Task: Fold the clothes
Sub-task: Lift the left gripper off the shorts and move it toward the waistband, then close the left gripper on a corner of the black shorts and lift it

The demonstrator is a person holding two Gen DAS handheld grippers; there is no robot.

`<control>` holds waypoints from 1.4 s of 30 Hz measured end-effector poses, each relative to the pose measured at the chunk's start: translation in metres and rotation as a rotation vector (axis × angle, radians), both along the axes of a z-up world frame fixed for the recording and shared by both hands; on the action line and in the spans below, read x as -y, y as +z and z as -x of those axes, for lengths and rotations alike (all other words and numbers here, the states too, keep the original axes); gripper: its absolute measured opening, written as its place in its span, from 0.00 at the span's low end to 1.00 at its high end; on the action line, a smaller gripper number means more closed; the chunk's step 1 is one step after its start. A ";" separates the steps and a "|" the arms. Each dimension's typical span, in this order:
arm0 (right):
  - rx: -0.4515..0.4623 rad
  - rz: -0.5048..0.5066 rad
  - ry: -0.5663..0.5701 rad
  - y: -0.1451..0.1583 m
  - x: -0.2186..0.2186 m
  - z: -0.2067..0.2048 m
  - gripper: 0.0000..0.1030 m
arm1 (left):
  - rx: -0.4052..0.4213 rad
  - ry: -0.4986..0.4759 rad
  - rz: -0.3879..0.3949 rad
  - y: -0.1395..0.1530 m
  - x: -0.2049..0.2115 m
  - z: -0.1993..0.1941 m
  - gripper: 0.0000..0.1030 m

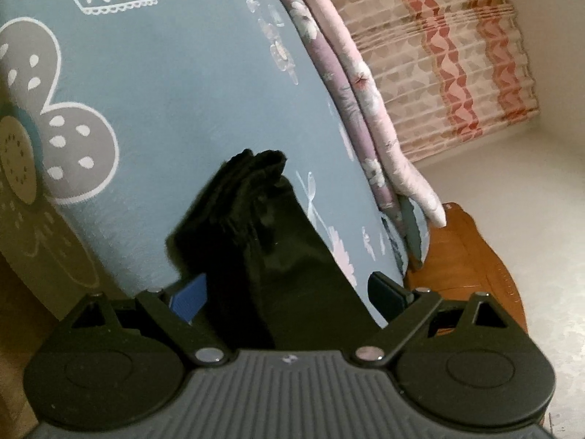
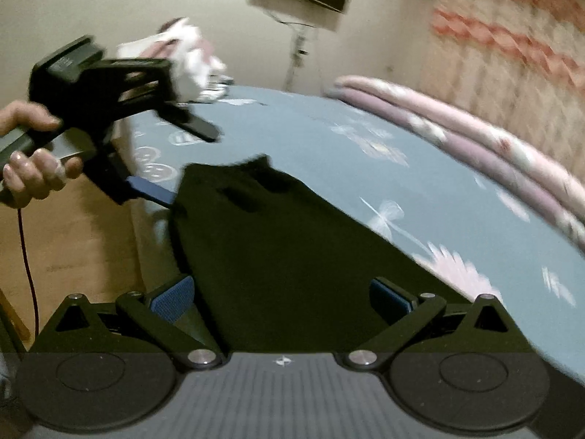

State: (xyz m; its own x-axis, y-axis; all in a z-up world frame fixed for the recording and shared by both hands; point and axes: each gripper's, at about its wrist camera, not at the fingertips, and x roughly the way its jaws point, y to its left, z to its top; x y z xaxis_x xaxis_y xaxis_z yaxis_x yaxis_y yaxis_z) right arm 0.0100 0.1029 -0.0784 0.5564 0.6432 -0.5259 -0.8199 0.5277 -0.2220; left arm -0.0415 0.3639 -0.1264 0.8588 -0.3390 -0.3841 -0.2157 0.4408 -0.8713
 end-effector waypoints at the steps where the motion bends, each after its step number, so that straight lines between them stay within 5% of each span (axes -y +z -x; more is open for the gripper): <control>1: 0.019 0.017 0.025 0.000 -0.012 0.001 1.00 | 0.006 0.000 0.002 0.001 0.000 0.000 0.90; 9: 0.107 0.168 0.136 -0.017 -0.091 0.007 1.00 | 0.040 -0.010 0.013 0.004 0.000 0.000 0.90; 19: 0.221 0.263 0.017 -0.025 -0.125 -0.002 1.00 | 0.054 -0.023 0.020 0.004 -0.001 -0.002 0.90; 42: 0.228 0.162 -0.043 -0.003 -0.107 -0.015 1.00 | -0.037 -0.019 0.033 -0.008 0.002 -0.034 0.95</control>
State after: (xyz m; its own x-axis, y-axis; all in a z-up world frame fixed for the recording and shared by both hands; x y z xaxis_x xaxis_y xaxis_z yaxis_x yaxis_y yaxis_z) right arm 0.0254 0.2098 -0.0809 0.6970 0.5346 -0.4779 -0.7168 0.5033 -0.4825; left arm -0.0071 0.3619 -0.1339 0.8376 -0.3677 -0.4040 -0.2402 0.4163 -0.8769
